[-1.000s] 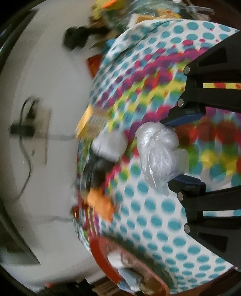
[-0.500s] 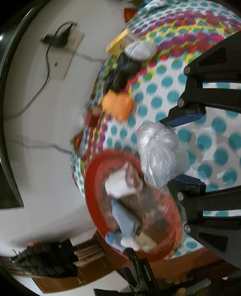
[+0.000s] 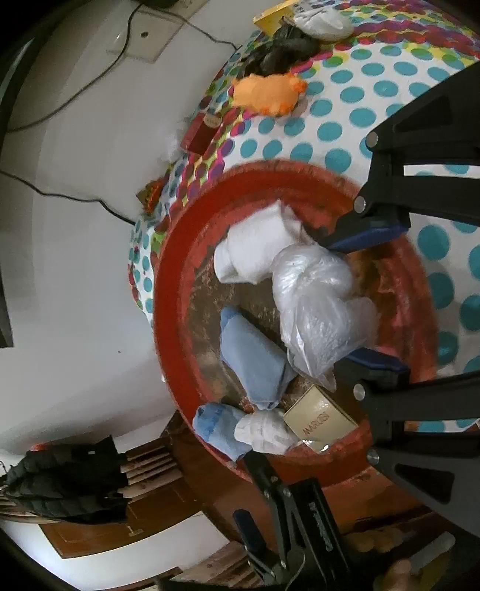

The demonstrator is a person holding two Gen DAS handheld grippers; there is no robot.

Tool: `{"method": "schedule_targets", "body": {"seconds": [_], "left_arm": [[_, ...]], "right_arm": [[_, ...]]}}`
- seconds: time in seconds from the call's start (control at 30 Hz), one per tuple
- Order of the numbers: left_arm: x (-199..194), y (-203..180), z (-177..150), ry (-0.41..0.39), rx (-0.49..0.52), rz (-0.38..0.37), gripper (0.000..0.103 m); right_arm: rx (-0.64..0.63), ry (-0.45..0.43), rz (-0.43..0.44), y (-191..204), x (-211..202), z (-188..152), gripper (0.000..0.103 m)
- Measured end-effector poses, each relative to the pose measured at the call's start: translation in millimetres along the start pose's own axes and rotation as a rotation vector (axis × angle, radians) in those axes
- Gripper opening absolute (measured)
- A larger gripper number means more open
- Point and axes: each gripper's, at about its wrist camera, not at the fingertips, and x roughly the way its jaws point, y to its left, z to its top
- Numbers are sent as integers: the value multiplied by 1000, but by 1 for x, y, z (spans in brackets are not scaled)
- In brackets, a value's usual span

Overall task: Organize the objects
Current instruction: 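Carry the white plastic bag onto the red tray and release with right gripper, then grasp the white sock ball with the right gripper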

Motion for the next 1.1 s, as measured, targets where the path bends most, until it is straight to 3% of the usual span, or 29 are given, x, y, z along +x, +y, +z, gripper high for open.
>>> {"method": "schedule_targets", "body": {"seconds": [0.23,0.43,0.6,0.73,1.1], "left_arm": [[4,4,-1,13,-22,-6,99],[5,0,-2,19,-12,-9,99],[4,-2,-2,13,-4,-4,99],[6,-4,-3,24,-5,-15,99],[8,-21,-8,35,52,-16,99]], "right_arm": [[-7,30,-12,7,18,6,49],[-7,32,-8,1,8,1,73],[16,3,-9,-16,-18,-8,74],[60,-31,-68,-51,-41,-19,74],[284,-35,-385,-214,-64,-45,74]]}}
